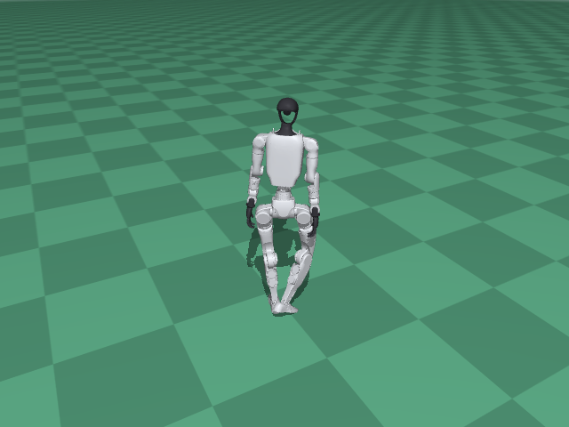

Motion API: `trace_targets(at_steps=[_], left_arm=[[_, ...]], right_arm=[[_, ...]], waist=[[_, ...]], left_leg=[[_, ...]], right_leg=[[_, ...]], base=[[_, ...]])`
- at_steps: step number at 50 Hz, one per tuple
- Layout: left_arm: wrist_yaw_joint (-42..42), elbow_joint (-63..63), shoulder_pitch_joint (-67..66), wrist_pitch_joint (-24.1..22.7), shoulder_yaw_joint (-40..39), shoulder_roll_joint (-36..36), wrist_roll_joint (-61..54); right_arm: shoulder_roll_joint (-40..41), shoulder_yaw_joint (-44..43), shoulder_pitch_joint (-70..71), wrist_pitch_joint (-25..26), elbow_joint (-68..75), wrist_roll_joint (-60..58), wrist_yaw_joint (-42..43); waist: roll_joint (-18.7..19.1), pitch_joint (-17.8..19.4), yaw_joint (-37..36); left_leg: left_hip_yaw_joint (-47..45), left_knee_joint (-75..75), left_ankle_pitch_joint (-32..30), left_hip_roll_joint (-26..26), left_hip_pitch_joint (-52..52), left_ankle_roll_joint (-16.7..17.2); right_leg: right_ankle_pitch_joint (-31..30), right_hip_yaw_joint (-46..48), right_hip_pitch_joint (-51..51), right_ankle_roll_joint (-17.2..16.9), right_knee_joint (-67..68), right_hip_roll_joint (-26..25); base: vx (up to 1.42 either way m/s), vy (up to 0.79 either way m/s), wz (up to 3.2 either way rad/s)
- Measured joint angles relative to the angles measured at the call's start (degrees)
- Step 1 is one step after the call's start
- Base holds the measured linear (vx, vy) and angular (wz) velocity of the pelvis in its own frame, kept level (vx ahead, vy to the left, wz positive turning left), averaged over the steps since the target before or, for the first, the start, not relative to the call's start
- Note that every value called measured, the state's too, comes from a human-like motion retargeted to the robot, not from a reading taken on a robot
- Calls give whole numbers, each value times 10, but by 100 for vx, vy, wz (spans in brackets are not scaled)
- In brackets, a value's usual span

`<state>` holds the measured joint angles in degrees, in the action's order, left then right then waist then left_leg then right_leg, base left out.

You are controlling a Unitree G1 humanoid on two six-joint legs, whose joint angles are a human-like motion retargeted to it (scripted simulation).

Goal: Upper body actions

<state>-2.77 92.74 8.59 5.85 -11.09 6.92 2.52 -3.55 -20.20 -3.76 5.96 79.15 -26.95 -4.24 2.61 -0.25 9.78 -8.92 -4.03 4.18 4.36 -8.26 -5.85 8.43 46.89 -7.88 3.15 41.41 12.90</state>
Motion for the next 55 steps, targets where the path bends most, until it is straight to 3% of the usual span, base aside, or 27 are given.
trace_targets(at_steps=[5,8,10,12,15,18,23,55], left_arm=[[15,-4,-27,11,-28,2,9],[29,-9,-51,12,-39,-2,0],[37,-6,-62,15,-48,-2,-2],[39,1,-66,21,-47,-3,5],[19,12,-65,21,-42,-20,11],[24,0,-78,-3,-43,-28,-14],[33,-7,-94,7,-51,-30,5],[42,-19,-61,13,-48,-51,-19]], right_arm=[[4,13,9,2,1,-5,5],[6,15,9,1,-1,1,5],[6,15,7,0,2,4,4],[2,3,0,1,12,-1,1],[-6,-27,-7,8,20,-12,-2],[-9,-23,-5,7,19,-20,12],[-10,-6,2,11,33,-14,7],[-11,12,3,15,51,-20,-5]], waist=[[-25,-3,-2],[-40,-5,11],[-47,-7,19],[-48,-20,3],[-37,-36,-41],[-36,-31,-38],[-30,-51,-17],[-14,-66,17]], left_leg=[[24,10,-12,29,0,-3],[47,13,-14,51,9,-4],[64,17,-15,60,21,-1],[76,26,-14,65,33,-1],[90,29,-9,58,36,1],[101,26,-1,55,50,2],[103,28,8,50,61,8],[81,28,31,14,72,42]], right_leg=[[18,-113,-62,-39,-86,-1],[3,-180,-61,-64,-212,-16],[-13,-171,-35,-45,-299,-28],[-30,-156,-11,-67,-316,-17],[-53,-152,9,-69,-365,-41],[-68,-135,31,-60,-397,-57],[-69,-137,40,-50,-411,-72],[-74,-157,37,-17,-418,-107]], base=[[5,-6,61],[12,-10,83],[16,-12,74],[28,-9,71],[18,-7,38],[12,-8,19],[16,-8,2],[3,-6,-4]])
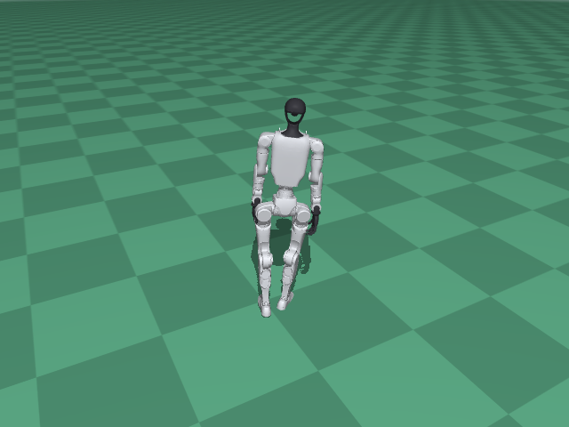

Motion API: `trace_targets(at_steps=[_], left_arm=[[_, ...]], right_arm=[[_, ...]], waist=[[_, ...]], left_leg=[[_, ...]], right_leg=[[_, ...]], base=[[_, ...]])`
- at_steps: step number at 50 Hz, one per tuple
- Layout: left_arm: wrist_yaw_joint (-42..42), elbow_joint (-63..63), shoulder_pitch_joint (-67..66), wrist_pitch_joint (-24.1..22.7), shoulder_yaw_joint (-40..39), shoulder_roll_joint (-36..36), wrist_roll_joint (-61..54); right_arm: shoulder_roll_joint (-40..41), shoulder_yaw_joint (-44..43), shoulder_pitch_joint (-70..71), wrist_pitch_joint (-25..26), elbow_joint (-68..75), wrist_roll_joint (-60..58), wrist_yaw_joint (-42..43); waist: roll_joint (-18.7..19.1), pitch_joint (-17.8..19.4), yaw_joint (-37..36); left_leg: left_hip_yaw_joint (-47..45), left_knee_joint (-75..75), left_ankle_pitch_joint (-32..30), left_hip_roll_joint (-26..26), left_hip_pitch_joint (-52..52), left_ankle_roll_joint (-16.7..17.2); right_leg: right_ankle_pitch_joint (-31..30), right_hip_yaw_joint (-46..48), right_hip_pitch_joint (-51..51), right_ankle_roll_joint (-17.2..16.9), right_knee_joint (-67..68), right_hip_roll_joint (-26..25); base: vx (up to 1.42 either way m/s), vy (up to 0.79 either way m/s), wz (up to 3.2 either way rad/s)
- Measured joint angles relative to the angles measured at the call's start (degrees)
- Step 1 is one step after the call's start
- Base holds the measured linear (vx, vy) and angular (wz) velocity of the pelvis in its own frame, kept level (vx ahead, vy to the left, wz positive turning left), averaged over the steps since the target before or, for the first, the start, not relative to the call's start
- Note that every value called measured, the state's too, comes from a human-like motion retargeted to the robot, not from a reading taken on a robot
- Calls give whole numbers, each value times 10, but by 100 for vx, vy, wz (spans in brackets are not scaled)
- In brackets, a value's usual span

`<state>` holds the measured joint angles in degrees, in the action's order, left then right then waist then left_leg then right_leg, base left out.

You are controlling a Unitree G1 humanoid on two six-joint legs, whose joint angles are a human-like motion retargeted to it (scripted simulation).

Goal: Upper body actions

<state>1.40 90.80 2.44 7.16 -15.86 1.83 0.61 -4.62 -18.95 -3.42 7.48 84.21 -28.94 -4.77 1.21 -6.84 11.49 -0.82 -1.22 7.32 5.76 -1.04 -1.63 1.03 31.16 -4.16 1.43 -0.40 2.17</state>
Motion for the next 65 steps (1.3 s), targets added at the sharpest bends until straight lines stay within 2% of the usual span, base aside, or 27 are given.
trace_targets(at_steps=[25,65], left_arm=[[-3,22,-3,6,-3,-2,3],[-2,21,-5,4,-8,-4,-2]], right_arm=[[-8,10,0,8,16,-12,1],[-8,22,2,5,13,-19,-7]], waist=[[2,0,0],[4,-6,6]], left_leg=[[8,0,1,0,0,4],[5,0,14,3,2,2]], right_leg=[[-3,7,5,12,2,-6],[-13,4,6,12,3,-2]], base=[[0,0,0],[0,0,0]])
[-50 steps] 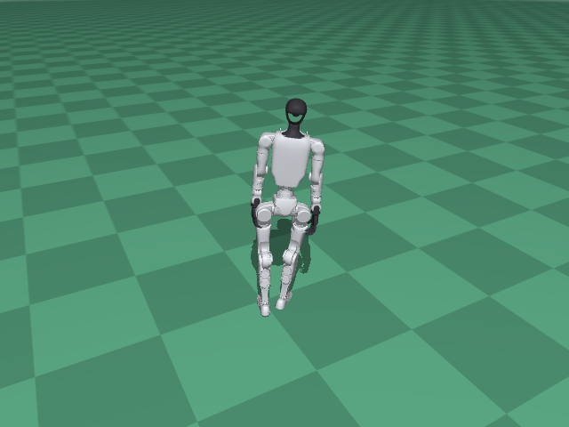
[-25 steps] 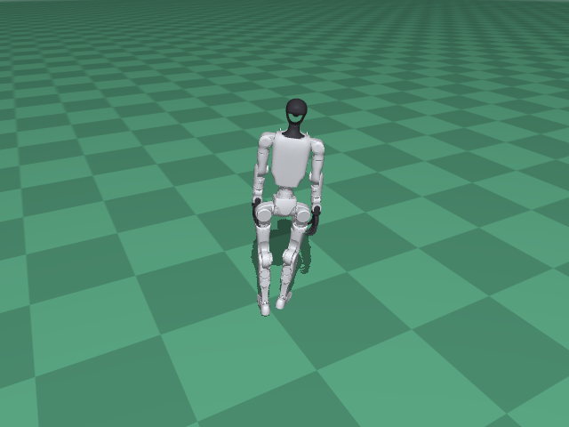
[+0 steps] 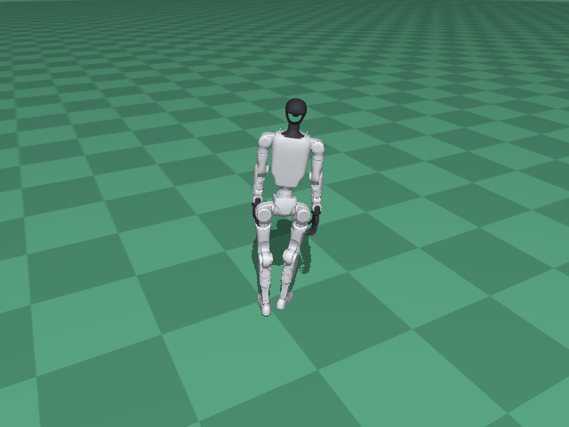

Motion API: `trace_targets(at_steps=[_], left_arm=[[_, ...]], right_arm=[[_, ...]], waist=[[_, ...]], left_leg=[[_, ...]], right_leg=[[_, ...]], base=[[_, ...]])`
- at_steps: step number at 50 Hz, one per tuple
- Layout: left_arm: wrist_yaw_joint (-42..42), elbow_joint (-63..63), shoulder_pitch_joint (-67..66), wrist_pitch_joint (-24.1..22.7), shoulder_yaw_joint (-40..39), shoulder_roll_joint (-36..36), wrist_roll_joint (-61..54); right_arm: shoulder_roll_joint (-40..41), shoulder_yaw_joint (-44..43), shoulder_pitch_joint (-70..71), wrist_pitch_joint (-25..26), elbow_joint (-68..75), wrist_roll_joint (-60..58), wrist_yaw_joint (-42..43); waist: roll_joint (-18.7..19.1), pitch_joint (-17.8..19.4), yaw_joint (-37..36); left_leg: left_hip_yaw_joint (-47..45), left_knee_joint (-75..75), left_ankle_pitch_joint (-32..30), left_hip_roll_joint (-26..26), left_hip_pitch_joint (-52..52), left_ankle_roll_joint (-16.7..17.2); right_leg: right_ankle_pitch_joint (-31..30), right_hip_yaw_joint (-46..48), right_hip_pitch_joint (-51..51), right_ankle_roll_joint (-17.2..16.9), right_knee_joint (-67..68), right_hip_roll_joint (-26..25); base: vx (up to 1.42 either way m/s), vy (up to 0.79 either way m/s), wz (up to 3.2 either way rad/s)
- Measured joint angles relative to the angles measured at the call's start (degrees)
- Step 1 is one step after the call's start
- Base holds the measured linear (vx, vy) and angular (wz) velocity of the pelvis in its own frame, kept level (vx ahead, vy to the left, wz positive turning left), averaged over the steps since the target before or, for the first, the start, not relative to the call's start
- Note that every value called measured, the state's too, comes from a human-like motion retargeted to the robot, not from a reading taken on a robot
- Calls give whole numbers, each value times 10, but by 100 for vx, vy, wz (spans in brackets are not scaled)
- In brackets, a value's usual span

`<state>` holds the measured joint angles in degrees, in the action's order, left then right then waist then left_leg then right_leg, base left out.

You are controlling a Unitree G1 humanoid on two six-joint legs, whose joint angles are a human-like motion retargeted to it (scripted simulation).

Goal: Upper body actions

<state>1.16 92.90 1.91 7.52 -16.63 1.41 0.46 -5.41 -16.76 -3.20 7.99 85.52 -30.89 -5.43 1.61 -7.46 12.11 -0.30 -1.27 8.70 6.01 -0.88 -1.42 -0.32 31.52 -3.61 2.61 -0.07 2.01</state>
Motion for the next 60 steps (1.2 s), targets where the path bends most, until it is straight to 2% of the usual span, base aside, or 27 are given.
trace_targets(at_steps=[60], left_arm=[[-1,1,-5,-2,-8,0,-6]], right_arm=[[-2,13,4,-4,-1,-11,-9]], waist=[[3,0,13]], left_leg=[[2,-1,7,1,-2,3]], right_leg=[[-12,4,2,2,3,5]], base=[[0,0,0]])
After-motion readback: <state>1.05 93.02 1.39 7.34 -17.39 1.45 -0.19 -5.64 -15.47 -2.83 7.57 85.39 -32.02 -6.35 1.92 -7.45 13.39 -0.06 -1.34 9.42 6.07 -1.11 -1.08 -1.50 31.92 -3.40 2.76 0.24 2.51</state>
